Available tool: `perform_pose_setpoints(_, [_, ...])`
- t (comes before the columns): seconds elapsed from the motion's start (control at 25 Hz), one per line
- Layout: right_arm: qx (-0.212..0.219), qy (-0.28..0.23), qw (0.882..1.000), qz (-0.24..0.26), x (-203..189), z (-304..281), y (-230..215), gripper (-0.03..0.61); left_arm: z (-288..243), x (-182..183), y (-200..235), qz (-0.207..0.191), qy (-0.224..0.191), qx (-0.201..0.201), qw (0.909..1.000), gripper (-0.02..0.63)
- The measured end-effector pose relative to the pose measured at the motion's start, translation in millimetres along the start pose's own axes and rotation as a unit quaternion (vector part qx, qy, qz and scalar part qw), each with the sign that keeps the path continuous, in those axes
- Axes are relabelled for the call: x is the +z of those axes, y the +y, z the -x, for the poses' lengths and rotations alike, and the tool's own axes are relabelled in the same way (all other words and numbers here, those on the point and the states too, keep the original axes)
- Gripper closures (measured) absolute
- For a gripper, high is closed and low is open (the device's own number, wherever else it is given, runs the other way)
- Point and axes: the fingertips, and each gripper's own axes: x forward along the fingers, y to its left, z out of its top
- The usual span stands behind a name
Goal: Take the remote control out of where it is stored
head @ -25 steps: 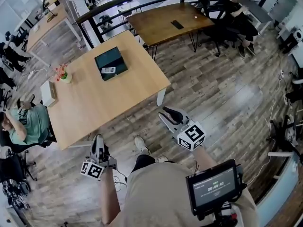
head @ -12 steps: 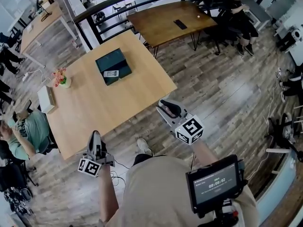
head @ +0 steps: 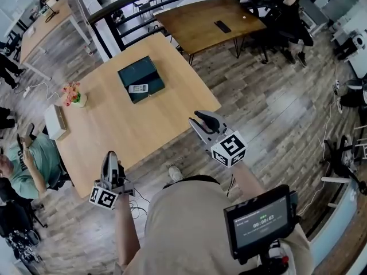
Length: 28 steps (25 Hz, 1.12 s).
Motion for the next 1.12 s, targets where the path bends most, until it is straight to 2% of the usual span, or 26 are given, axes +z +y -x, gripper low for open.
perform_pose_setpoints(0.32, [-0.004, 0.007, 1.0, 0.006, 2, -28, -1, 0.488, -10, 4, 24, 0.009, 0.004, -0.003, 1.0, 0.606])
perform_pose_setpoints(0.56, [0.006, 0.025, 0.999, 0.033, 0, -46, -2, 0.488, -16, -7, 36, 0.019, 0.012, 0.009, 0.9997, 0.606])
perform_pose_setpoints(0.88, [0.045, 0.062, 0.995, 0.056, -18, -103, -28, 0.488, -47, -10, 56, 0.012, 0.016, 0.045, 0.9988, 0.606])
perform_pose_setpoints(1.12, [0.086, 0.106, 0.985, 0.101, -41, -174, -60, 0.488, -90, -5, 79, 0.015, 0.02, 0.085, 0.9961, 0.606])
